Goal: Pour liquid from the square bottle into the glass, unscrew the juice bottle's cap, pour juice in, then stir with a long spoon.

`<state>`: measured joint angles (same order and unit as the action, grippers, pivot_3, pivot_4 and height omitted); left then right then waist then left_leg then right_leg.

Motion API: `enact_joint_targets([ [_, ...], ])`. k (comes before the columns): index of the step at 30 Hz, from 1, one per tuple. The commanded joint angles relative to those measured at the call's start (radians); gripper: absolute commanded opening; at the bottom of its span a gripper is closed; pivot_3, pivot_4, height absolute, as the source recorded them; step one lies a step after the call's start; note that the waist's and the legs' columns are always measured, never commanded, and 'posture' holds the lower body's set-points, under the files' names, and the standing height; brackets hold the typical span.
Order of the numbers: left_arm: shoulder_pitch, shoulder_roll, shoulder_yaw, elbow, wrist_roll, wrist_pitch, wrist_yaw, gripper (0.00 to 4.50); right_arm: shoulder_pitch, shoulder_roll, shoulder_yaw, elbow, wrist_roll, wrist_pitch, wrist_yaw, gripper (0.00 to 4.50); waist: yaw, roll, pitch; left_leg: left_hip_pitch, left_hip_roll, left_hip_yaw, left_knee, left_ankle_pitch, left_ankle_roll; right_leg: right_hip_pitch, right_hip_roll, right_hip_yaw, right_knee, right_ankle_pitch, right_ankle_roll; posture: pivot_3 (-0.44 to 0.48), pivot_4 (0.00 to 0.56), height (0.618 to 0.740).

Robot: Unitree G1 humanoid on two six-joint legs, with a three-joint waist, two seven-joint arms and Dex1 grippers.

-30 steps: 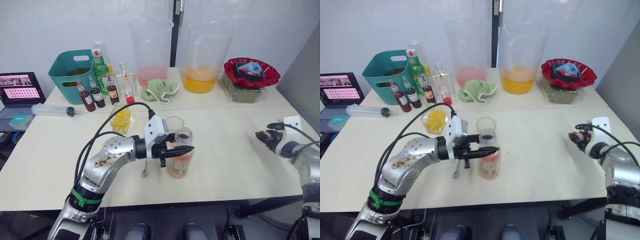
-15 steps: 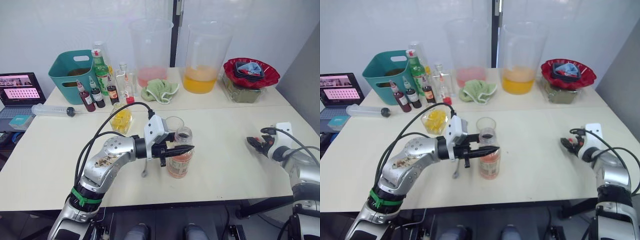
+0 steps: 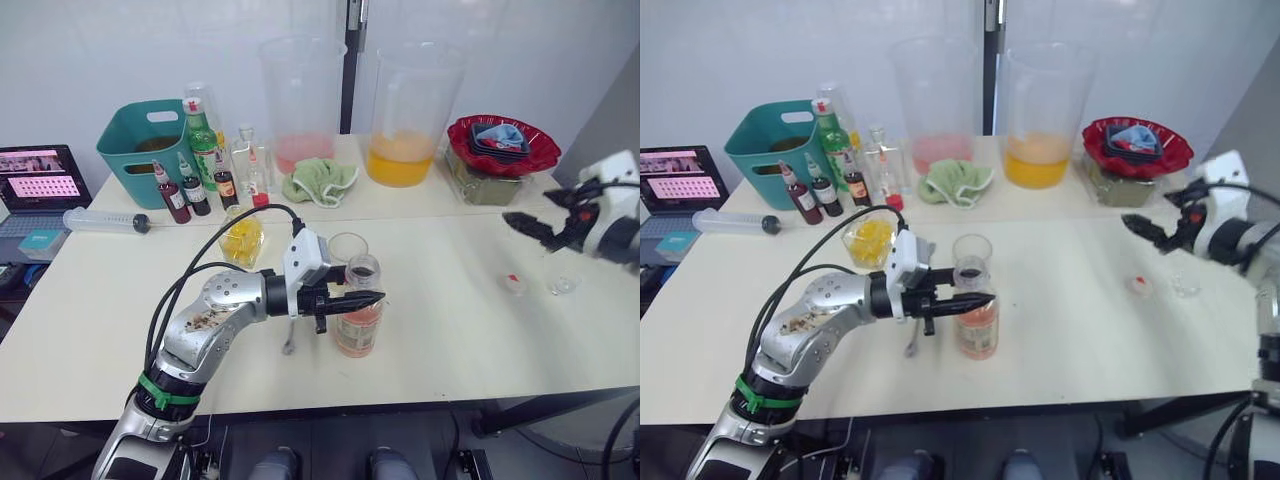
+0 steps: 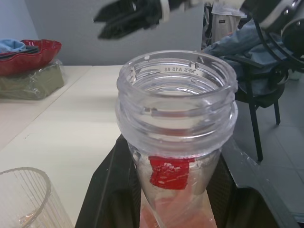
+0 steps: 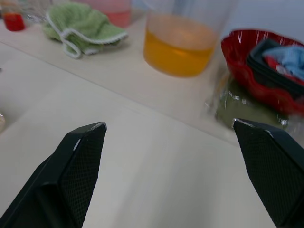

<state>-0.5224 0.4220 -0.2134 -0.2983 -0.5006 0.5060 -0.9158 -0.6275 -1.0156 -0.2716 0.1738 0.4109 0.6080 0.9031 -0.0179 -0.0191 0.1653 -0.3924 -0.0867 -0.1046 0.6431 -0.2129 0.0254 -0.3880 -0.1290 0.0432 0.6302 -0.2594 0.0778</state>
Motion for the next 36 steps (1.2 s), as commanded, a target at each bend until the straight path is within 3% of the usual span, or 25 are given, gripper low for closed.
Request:
enact_joint_targets([
  [1, 0.009, 0.053, 0.026, 0.005, -0.008, 0.060, -0.010, 1.37, 0.021, -0.054, -0.042, -0.132, 0.131, 0.064, 0.163, 4.49, -0.002, 0.000, 0.000, 0.000, 0.000, 0.000, 0.000, 0.000, 0.000, 0.000, 0.000, 0.000, 0.000, 0.000, 0.000, 0.000, 0.150, 0.740],
  [7, 0.034, 0.124, 0.087, -0.063, -0.071, 0.111, -0.006, 1.37, 0.146, -0.086, -0.054, -0.265, 0.213, 0.111, 0.265, 4.49, -0.004, 0.000, 0.000, -0.001, 0.001, 0.000, 0.000, -0.001, 0.001, -0.001, 0.001, 0.000, 0.000, 0.000, 0.000, 0.000, 0.150, 0.740],
  [14, 0.052, 0.209, 0.221, -0.150, -0.182, 0.201, 0.038, 1.37, 0.154, -0.048, -0.050, -0.362, 0.335, 0.191, 0.275, 4.49, 0.000, 0.000, 0.001, -0.003, 0.001, 0.000, 0.000, -0.001, 0.001, -0.005, 0.001, 0.001, 0.001, 0.000, 0.000, 0.000, 0.150, 0.740],
  [20, 0.018, 0.299, 0.349, -0.163, -0.257, 0.270, 0.060, 1.37, 0.121, -0.009, -0.012, -0.365, 0.345, 0.176, 0.261, 4.49, 0.008, -0.002, 0.003, -0.015, -0.001, 0.000, 0.003, 0.000, -0.001, -0.017, -0.001, 0.000, 0.004, 0.000, 0.000, 0.000, 0.150, 0.740],
  [23, -0.015, 0.338, 0.374, -0.135, -0.247, 0.264, 0.057, 1.37, 0.116, 0.015, 0.003, -0.379, 0.346, 0.173, 0.251, 4.49, 0.011, -0.004, 0.004, -0.015, -0.001, 0.000, 0.004, 0.000, -0.001, -0.020, -0.002, 0.000, 0.011, 0.001, -0.001, 0.000, 0.150, 0.740],
  [27, -0.078, 0.320, 0.349, -0.076, -0.195, 0.209, 0.076, 1.37, 0.128, 0.043, -0.006, -0.415, 0.356, 0.179, 0.211, 4.49, 0.018, -0.004, 0.004, -0.016, -0.001, -0.001, 0.004, 0.000, -0.001, -0.020, -0.002, 0.000, 0.011, 0.001, -0.001, 0.000, 0.150, 0.740],
  [36, -0.242, 0.206, 0.181, 0.154, 0.091, -0.051, 0.122, 1.37, 0.234, 0.071, -0.082, -0.544, 0.402, 0.206, 0.094, 4.49, 0.031, -0.005, 0.004, -0.016, -0.002, -0.001, 0.004, 0.001, -0.002, -0.020, -0.002, 0.000, 0.011, 0.001, -0.001, 0.000, 0.150, 0.740],
])
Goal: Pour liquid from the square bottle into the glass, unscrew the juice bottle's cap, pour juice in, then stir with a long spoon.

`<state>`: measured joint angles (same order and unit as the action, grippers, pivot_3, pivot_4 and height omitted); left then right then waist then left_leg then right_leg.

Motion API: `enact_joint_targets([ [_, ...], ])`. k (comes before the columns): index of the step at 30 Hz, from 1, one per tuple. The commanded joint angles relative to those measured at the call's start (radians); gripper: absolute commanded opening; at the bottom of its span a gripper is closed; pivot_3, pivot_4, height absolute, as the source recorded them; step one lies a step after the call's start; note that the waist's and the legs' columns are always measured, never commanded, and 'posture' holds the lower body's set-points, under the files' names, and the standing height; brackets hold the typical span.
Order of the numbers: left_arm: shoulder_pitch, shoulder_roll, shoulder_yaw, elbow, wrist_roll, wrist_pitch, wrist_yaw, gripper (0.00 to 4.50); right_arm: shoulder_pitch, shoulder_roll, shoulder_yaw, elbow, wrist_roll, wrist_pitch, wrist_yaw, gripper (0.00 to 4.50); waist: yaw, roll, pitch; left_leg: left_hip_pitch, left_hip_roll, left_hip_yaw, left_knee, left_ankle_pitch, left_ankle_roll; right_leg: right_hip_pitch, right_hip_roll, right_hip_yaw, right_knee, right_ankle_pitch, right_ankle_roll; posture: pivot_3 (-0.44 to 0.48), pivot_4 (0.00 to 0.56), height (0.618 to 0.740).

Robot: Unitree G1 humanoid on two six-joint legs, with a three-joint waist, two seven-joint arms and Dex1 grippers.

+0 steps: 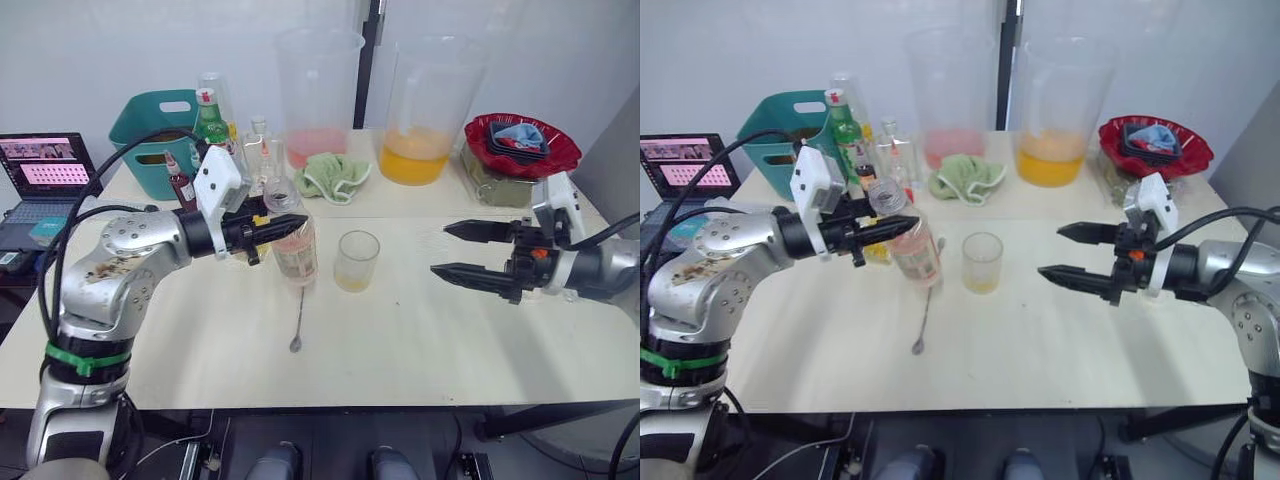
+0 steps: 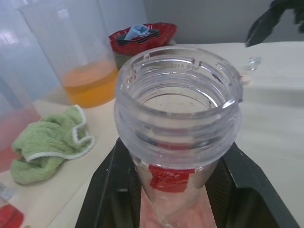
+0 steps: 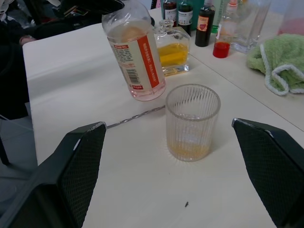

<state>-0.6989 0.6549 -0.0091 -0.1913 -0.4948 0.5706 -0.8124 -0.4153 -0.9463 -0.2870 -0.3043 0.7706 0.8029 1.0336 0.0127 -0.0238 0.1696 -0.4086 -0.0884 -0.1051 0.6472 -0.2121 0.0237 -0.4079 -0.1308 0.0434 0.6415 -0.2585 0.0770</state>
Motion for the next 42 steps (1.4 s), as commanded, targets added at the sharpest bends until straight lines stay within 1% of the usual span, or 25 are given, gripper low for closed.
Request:
enact_joint_targets([
  [1, -0.091, -0.046, -0.048, 0.089, 0.132, -0.162, 0.031, 1.37, 0.040, 0.006, -0.081, -0.090, 0.056, 0.020, -0.052, 4.49, 0.000, 0.000, 0.000, 0.000, 0.000, 0.000, 0.000, 0.000, 0.000, 0.000, 0.000, 0.000, 0.000, 0.000, 0.000, 0.000, 0.150, 0.740],
  [3, -0.146, -0.092, -0.092, 0.185, 0.230, -0.250, 0.080, 1.37, 0.078, 0.011, -0.109, -0.138, 0.083, 0.039, -0.084, 4.49, 0.004, -0.001, 0.001, 0.000, 0.000, 0.000, 0.000, 0.000, 0.000, 0.000, 0.000, 0.000, 0.000, 0.000, 0.000, 0.000, 0.150, 0.740],
  [5, -0.189, -0.132, -0.117, 0.266, 0.293, -0.323, 0.106, 1.37, 0.109, 0.013, -0.132, -0.175, 0.102, 0.051, -0.115, 4.49, 0.008, -0.002, 0.001, -0.001, 0.000, 0.000, 0.001, 0.000, 0.000, 0.000, 0.000, 0.000, 0.000, 0.000, 0.000, 0.000, 0.150, 0.740],
  [12, -0.294, -0.239, -0.148, 0.500, 0.455, -0.519, 0.219, 1.37, 0.177, 0.021, -0.200, -0.257, 0.164, 0.094, -0.230, 4.49, 0.002, -0.003, 0.001, -0.002, 0.000, 0.000, 0.003, 0.000, 0.001, -0.001, 0.000, 0.000, 0.001, 0.000, 0.000, 0.000, 0.150, 0.740],
  [15, -0.334, -0.263, -0.170, 0.587, 0.514, -0.584, 0.238, 1.37, 0.197, 0.022, -0.217, -0.277, 0.188, 0.100, -0.268, 4.49, 0.001, -0.004, 0.002, -0.003, -0.001, 0.000, 0.004, 0.000, 0.001, -0.001, 0.000, 0.000, 0.002, 0.000, 0.000, 0.000, 0.150, 0.740],
  [18, -0.367, -0.291, -0.207, 0.683, 0.594, -0.699, 0.280, 1.37, 0.224, 0.029, -0.237, -0.312, 0.214, 0.106, -0.314, 4.49, 0.002, -0.004, 0.003, -0.003, -0.001, 0.000, 0.004, 0.000, 0.001, -0.002, 0.000, 0.000, 0.003, 0.000, 0.000, 0.000, 0.150, 0.740],
  [21, -0.392, -0.300, -0.241, 0.739, 0.676, -0.784, 0.324, 1.37, 0.250, 0.031, -0.259, -0.341, 0.245, 0.112, -0.357, 4.49, 0.003, -0.005, 0.003, -0.004, -0.001, 0.000, 0.005, 0.000, 0.001, -0.002, 0.000, 0.000, 0.003, 0.001, 0.000, 0.000, 0.150, 0.740],
  [24, -0.422, -0.304, -0.283, 0.817, 0.782, -0.857, 0.414, 1.37, 0.276, 0.033, -0.285, -0.365, 0.279, 0.125, -0.411, 4.49, 0.003, -0.005, 0.003, -0.005, -0.001, 0.000, 0.006, 0.000, 0.001, -0.002, 0.000, -0.001, 0.004, 0.001, 0.001, 0.000, 0.150, 0.740],
  [27, -0.433, -0.316, -0.302, 0.873, 0.840, -0.912, 0.484, 1.37, 0.294, 0.027, -0.295, -0.380, 0.305, 0.124, -0.439, 4.49, 0.001, -0.005, 0.003, -0.006, -0.001, 0.000, 0.008, -0.001, 0.001, -0.003, 0.000, -0.001, 0.005, 0.001, 0.001, 0.000, 0.150, 0.740],
  [31, -0.420, -0.312, -0.344, 0.901, 0.912, -1.004, 0.528, 1.37, 0.316, 0.017, -0.313, -0.393, 0.334, 0.121, -0.470, 4.49, 0.002, -0.005, 0.003, -0.006, -0.001, 0.000, 0.010, -0.001, 0.002, -0.003, 0.000, -0.001, 0.006, 0.001, 0.001, 0.000, 0.150, 0.740],
  [42, -0.420, -0.296, -0.404, 0.940, 1.064, -1.069, 0.632, 1.37, 0.337, 0.002, -0.315, -0.406, 0.377, 0.108, -0.522, 4.49, 0.001, -0.005, 0.003, -0.007, -0.002, 0.000, 0.013, -0.001, 0.003, -0.003, 0.000, -0.001, 0.007, 0.001, 0.002, 0.000, 0.150, 0.740],
])
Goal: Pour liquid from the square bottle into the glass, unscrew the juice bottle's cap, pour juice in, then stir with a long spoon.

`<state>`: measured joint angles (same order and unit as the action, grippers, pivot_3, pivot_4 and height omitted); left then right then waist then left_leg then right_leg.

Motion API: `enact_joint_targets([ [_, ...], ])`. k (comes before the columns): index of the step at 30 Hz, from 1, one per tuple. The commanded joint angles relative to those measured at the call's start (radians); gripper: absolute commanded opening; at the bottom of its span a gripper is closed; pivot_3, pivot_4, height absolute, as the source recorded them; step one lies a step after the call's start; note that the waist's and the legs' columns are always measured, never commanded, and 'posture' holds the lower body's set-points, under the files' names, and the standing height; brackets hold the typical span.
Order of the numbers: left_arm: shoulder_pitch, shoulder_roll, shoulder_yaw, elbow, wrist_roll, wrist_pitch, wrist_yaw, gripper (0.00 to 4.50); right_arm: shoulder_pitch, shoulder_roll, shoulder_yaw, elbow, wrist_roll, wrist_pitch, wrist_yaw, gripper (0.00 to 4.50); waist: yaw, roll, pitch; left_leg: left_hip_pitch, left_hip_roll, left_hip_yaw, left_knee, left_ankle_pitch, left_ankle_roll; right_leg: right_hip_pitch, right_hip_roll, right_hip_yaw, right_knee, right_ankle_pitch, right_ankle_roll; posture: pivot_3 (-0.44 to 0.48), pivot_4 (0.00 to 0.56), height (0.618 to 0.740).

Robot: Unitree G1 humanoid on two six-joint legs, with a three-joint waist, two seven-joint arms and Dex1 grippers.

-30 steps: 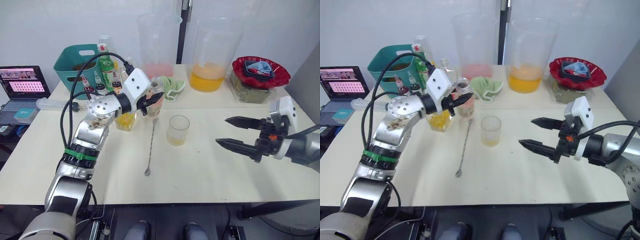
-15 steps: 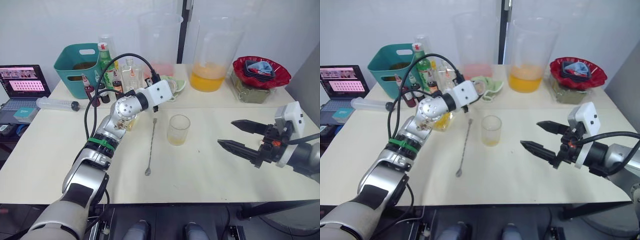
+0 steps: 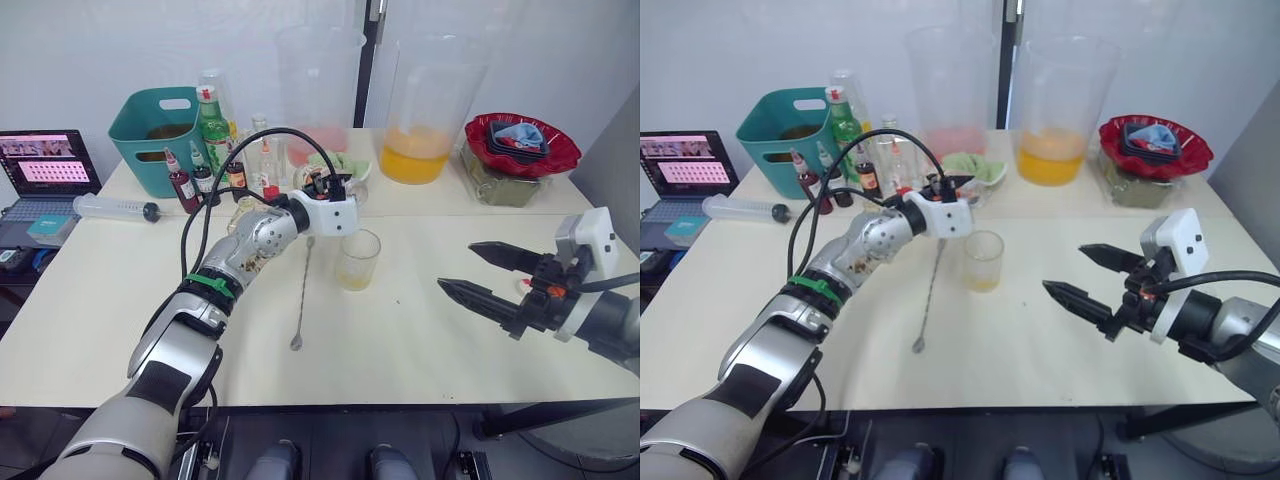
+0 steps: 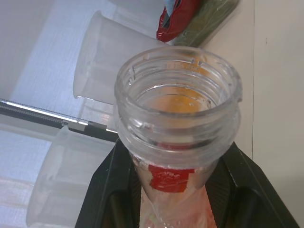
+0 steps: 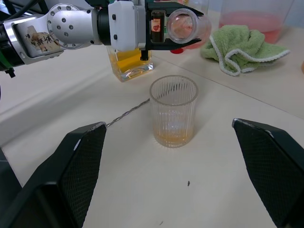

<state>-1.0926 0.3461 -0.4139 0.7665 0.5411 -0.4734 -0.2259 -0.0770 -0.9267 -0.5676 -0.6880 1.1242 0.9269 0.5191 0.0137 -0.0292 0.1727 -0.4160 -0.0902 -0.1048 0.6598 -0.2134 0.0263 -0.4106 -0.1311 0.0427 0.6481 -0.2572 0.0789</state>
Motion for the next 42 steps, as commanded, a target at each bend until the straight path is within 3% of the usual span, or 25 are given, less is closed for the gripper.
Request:
enact_joint_targets([
  [1, -0.026, 0.016, -0.005, -0.012, 0.042, -0.025, 0.050, 1.37, 0.000, -0.019, -0.034, -0.022, 0.025, -0.017, -0.009, 4.49, 0.000, 0.000, 0.000, 0.000, 0.000, 0.000, 0.000, 0.000, 0.000, 0.000, 0.000, 0.000, 0.000, 0.000, 0.000, 0.000, 0.150, 0.740],
  [42, -0.049, 0.029, -0.075, -0.046, 0.251, 0.002, 0.112, 1.37, -0.011, -0.035, 0.013, 0.017, -0.017, -0.024, -0.034, 4.49, -0.001, 0.000, 0.000, 0.000, 0.000, 0.000, 0.001, 0.000, 0.000, 0.000, 0.000, 0.000, 0.001, 0.000, 0.000, 0.000, 0.150, 0.740],
])
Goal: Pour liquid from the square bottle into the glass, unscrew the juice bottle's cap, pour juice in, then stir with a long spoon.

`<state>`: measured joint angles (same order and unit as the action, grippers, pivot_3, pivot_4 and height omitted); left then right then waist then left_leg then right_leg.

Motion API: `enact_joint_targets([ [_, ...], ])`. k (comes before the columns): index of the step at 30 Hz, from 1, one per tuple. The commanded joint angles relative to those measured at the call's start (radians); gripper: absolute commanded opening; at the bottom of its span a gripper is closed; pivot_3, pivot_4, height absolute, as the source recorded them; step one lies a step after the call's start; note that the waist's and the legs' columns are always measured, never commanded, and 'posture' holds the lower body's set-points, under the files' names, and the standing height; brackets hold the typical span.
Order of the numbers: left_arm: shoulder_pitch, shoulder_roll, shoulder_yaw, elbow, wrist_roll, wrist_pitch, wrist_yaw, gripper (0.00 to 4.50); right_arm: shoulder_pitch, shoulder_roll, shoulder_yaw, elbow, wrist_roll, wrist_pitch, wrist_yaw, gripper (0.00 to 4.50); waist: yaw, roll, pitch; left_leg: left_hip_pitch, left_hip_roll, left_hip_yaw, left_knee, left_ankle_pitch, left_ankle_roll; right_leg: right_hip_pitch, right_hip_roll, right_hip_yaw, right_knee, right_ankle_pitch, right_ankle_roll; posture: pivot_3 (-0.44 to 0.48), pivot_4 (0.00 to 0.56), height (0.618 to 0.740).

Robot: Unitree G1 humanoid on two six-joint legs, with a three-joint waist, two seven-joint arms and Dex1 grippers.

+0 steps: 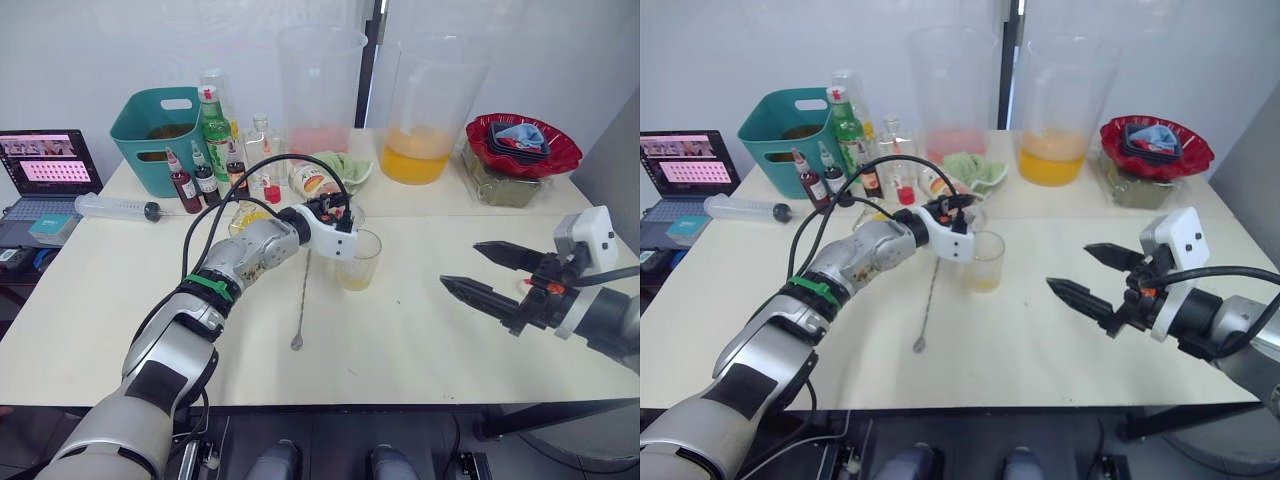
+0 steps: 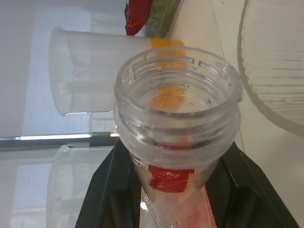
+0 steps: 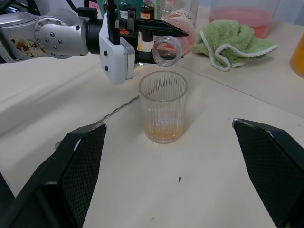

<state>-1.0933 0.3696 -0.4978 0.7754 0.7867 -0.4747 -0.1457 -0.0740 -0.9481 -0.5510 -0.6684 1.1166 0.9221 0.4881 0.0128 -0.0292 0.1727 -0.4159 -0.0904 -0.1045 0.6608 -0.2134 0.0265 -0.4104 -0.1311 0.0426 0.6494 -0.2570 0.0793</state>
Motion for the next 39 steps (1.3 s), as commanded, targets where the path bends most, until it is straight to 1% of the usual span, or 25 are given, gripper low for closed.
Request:
enact_joint_targets([
  [1, -0.049, 0.006, 0.007, -0.056, 0.011, 0.004, 0.036, 1.37, -0.018, -0.014, -0.002, -0.001, -0.011, -0.020, -0.003, 4.49, 0.000, 0.000, 0.000, 0.000, 0.000, 0.000, 0.000, 0.000, 0.000, 0.000, 0.000, 0.000, 0.000, 0.000, 0.000, 0.000, 0.150, 0.740],
  [21, -0.077, 0.018, -0.020, -0.055, 0.084, 0.010, 0.089, 1.37, -0.038, -0.004, 0.015, 0.006, -0.021, -0.024, -0.012, 4.49, 0.000, 0.000, 0.000, 0.000, 0.000, 0.000, 0.000, 0.000, 0.000, 0.000, 0.000, 0.000, 0.000, 0.000, 0.000, 0.000, 0.150, 0.740],
  [39, -0.088, 0.025, -0.041, -0.060, 0.117, 0.021, 0.118, 1.37, -0.051, 0.001, 0.025, 0.014, -0.034, -0.029, -0.005, 4.49, 0.000, 0.000, 0.000, 0.000, 0.000, 0.000, 0.000, 0.000, 0.000, 0.000, 0.000, 0.000, 0.000, 0.000, 0.000, 0.000, 0.150, 0.740],
])
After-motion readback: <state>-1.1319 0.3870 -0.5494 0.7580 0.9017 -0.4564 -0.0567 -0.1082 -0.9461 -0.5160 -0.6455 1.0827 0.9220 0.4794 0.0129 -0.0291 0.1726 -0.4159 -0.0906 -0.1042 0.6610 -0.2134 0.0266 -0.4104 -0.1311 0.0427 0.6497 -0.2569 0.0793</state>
